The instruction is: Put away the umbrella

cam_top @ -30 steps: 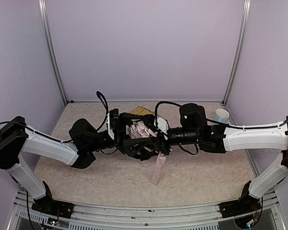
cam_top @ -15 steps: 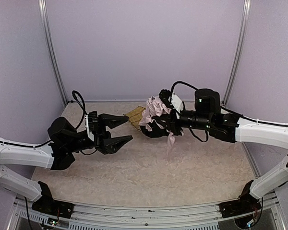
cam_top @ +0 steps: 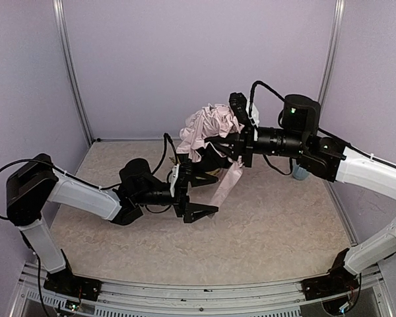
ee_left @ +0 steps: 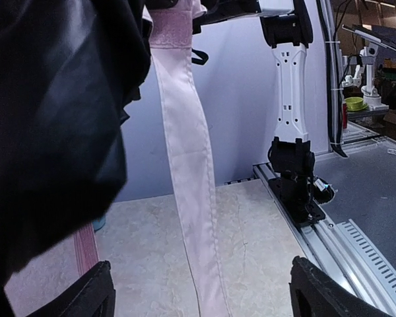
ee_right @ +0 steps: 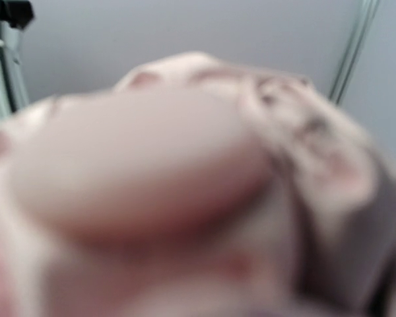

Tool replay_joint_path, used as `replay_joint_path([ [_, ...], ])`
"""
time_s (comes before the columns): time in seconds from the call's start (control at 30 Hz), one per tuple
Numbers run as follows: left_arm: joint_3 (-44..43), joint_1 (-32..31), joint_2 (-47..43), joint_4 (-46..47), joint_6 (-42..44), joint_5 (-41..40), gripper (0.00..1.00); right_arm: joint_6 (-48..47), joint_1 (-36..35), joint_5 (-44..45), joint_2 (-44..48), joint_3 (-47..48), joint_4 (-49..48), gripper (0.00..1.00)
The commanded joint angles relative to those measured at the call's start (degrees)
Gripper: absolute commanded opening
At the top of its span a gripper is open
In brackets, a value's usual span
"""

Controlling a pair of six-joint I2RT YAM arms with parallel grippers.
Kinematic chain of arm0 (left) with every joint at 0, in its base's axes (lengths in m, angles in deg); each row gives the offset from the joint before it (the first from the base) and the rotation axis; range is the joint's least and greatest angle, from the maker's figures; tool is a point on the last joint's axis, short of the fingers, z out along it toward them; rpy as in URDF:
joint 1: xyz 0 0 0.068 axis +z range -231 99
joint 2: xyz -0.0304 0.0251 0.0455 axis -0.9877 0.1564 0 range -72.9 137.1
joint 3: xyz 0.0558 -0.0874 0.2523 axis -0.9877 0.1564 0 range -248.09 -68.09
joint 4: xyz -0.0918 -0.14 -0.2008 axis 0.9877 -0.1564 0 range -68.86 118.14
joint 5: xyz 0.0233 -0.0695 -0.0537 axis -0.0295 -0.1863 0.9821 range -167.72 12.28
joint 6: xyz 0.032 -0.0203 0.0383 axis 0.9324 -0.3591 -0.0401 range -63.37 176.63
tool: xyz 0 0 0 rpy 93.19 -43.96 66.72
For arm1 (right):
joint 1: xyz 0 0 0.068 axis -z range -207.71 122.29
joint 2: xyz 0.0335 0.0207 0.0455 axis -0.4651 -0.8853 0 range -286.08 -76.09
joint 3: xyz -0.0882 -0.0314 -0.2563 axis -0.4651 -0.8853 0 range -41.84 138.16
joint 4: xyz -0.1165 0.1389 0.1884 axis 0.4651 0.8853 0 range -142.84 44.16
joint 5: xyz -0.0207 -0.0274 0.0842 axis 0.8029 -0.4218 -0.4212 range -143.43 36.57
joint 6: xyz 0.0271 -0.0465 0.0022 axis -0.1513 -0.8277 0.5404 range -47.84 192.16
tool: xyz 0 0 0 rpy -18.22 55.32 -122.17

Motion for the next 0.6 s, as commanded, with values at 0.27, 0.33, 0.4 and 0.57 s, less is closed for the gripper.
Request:
replay_joint_path([
  [0.27, -7.51, -3.01, 8.92, 1.12, -0.45, 4.29, 0.65, -0.57, -0.47, -3.78, 0.68, 2.48, -2.72, 0.00],
  [0.33, -7.92, -3.01, 8.82, 0.51, -0.76, 5.25, 0.26, -0.66, -0.46, -3.08, 1.04, 2.34, -2.26, 0.00],
  [0.4, -7.59, -2.86, 8.06, -0.10, -1.11, 5.38, 0.00, -0.89, -0.51, -1.58, 1.71, 2.06, -1.79, 0.00],
  [0.57, -2.42, -1.32, 3.94, -3.35, -0.34, 4.36, 0.00, -1.17, 0.51, 8.72, 2.44, 3.29, 4.92, 0.00],
])
